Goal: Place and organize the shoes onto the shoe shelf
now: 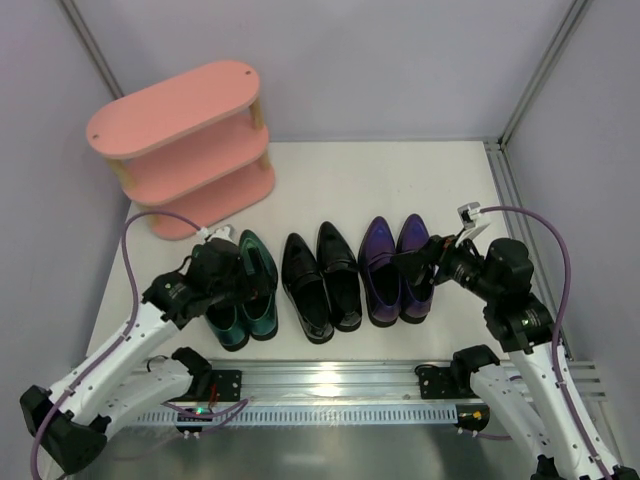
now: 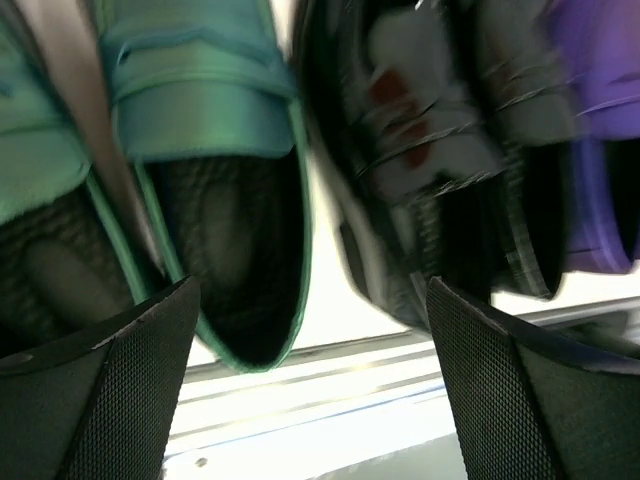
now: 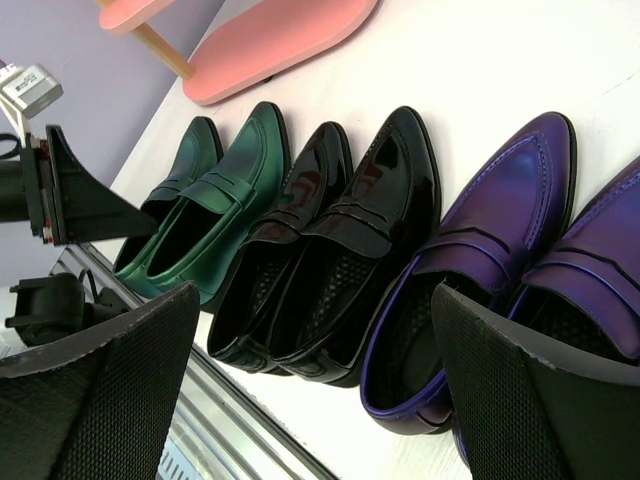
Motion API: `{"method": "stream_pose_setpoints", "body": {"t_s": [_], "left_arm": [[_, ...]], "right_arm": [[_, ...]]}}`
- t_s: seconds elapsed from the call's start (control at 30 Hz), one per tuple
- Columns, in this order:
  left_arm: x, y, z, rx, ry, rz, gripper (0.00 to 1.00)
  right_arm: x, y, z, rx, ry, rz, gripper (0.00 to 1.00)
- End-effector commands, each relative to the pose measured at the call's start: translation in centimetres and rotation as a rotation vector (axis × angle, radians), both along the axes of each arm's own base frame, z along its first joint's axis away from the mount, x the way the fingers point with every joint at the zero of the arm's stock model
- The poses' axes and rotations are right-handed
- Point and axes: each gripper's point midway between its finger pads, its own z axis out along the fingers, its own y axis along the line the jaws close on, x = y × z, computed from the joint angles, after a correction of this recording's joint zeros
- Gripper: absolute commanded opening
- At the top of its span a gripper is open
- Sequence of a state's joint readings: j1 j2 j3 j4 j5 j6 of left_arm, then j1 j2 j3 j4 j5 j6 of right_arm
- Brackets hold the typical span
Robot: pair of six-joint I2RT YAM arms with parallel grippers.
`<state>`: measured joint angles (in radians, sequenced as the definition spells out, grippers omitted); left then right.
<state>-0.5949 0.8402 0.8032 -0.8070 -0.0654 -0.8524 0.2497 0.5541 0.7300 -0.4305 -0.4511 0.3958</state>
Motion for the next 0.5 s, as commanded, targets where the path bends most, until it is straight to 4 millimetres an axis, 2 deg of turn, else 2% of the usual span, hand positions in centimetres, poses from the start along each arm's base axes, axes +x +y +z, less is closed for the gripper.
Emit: {"method": "stream_pose_setpoints", "body": {"t_s": [0.0,0.03,0.17,0.33,0.47], "left_arm": [[-0.6,2.7,-0.4,0.174,0.000,0.138,0.91],[-0.4,3.6,-0.5,0.228,-0.020,0.178,0.91],[-0.7,4.0,-1.0,0.284,-0.036,0.247,0.89],[-0.4,4.8,-3.5,0.393,-0.008,0.279,0.89],[0.3,5.1,-4.5,0.422,-0.033,0.313,0.89]], "right_arm": [[0.1,0.3,-0.2,0.010,-0.003,0.014,0.97],[0.1,0.4,-0.2,0.012,0.001,0.018,0.97],[0.1,0.5,-0.4,0.009,0.009,0.020,0.97],[0.1,0.4,-0.6,0.007,0.013,0.019,0.97],[0.1,0.4,-0.7,0.005,0.017,0.017,0.97]]}}
